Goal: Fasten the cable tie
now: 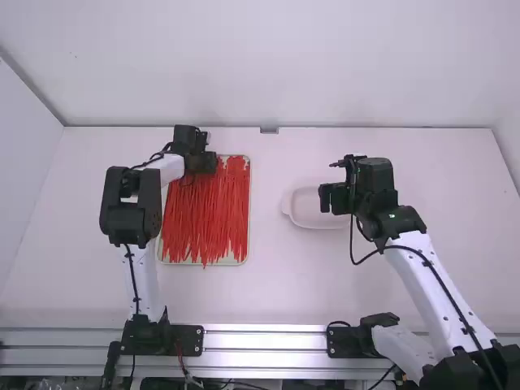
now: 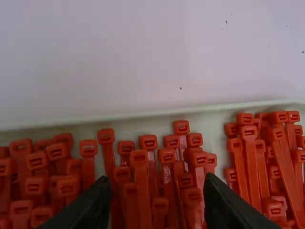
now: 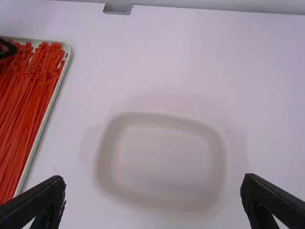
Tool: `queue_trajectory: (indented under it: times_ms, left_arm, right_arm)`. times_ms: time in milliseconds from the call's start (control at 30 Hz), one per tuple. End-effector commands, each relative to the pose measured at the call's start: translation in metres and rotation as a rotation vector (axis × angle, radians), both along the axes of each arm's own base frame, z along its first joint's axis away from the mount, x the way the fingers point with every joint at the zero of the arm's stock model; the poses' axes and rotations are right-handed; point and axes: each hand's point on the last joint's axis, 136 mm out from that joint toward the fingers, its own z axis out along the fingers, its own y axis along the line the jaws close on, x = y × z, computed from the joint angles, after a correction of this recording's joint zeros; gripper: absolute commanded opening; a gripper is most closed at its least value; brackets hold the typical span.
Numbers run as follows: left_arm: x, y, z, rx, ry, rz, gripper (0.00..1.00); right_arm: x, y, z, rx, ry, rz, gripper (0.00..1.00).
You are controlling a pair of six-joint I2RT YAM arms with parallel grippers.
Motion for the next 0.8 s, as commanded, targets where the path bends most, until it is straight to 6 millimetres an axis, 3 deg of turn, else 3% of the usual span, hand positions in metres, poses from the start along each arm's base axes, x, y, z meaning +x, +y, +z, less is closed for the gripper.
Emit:
queue_trajectory:
  times_ms: [0,767]
  left_arm:
    - [0.0084,-0.0013,0.0060,0.002,-0.019,0.006,0.49]
    - [0.0099,-0.0012,0.0071,0.002,-0.027,0.006,0.32]
  right_arm:
    - [0.0066,0.0031,0.0136,0.005,-0.030,0.006,0.98]
    - [0.0062,0.0030,0.0130,0.004,-0.027,0.006,0.98]
